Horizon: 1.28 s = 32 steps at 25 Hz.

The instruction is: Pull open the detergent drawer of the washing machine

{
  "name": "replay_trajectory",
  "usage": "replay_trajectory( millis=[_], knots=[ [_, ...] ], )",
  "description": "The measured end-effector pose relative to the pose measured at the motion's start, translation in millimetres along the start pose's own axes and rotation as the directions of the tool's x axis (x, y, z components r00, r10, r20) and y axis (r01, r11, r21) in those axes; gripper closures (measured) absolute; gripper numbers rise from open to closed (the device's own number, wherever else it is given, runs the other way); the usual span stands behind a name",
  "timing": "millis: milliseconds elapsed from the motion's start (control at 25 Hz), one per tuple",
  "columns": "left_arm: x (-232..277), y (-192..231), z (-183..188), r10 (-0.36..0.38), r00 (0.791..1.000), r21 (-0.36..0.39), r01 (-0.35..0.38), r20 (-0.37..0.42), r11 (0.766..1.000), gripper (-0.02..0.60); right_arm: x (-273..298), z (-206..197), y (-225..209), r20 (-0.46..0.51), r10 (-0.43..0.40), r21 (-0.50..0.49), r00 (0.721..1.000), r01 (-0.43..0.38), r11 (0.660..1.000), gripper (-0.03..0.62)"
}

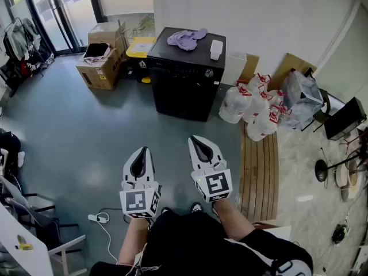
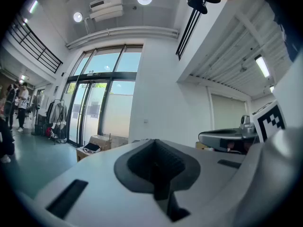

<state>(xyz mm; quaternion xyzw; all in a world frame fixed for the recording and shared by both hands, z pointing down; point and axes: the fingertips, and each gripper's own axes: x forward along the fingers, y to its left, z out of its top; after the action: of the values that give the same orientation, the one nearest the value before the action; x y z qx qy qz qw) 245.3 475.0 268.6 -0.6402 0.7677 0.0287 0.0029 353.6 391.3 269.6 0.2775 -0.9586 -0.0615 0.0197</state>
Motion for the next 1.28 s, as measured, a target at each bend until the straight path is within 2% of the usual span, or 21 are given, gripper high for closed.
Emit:
replay_trajectory(
  millis=[240,360,400,440,520,720,880,1120,1280],
  knots=[
    [-14.8,26.2,-9.3,-0.023,0.999,-0.051,0.022,-0.023,0.998,0.558,10.0,-0.3,31.6,0.0,0.006,0.016,1.0,-0.006,1.0,0.585],
    [-20.1,44.3,-16.2,-0.008,0.999,-0.044,0.006,-0.042,0.999,0.555,18.2,-9.9,46.7,-0.022,0.009,0.037,1.0,-0.008,0.999,0.585],
    [-23.3,51.7,-18.2,-0.002,0.999,-0.046,0.0,-0.042,0.999,0.546,20.7,-13.6,53.8,-0.032,0.017,0.04,0.999,-0.016,0.999,0.551],
    [-26.5,58.9,-20.7,-0.001,0.999,-0.052,-0.001,-0.041,0.999,0.514,23.2,-17.0,61.1,-0.04,0.026,0.041,0.999,-0.024,0.999,0.517],
    [-30.1,74.1,-28.8,-0.004,0.999,-0.074,0.0,-0.052,0.997,0.436,29.5,-23.9,73.6,-0.053,0.039,0.04,0.998,-0.037,0.999,0.493],
    [-27.1,105.2,-47.6,0.0,0.996,-0.121,-0.011,-0.091,0.993,0.358,46.7,-38.9,88.9,-0.103,0.075,0.052,0.992,-0.069,0.996,0.416],
    [-12.7,119.4,-57.8,-0.007,0.994,-0.152,-0.01,-0.11,0.988,0.341,65.6,-47.8,81.9,-0.127,0.088,0.049,0.988,-0.082,0.995,0.356],
    [36.8,134.9,-61.8,-0.017,0.995,-0.143,0.002,-0.103,0.99,0.341,113.0,-58.0,50.2,-0.123,0.074,0.071,0.99,-0.065,0.995,0.342],
    [92.1,143.6,-57.9,-0.036,0.994,-0.127,0.023,-0.103,0.992,0.341,153.9,-57.5,20.1,-0.116,0.065,0.071,0.991,-0.057,0.996,0.339]
  ],
)
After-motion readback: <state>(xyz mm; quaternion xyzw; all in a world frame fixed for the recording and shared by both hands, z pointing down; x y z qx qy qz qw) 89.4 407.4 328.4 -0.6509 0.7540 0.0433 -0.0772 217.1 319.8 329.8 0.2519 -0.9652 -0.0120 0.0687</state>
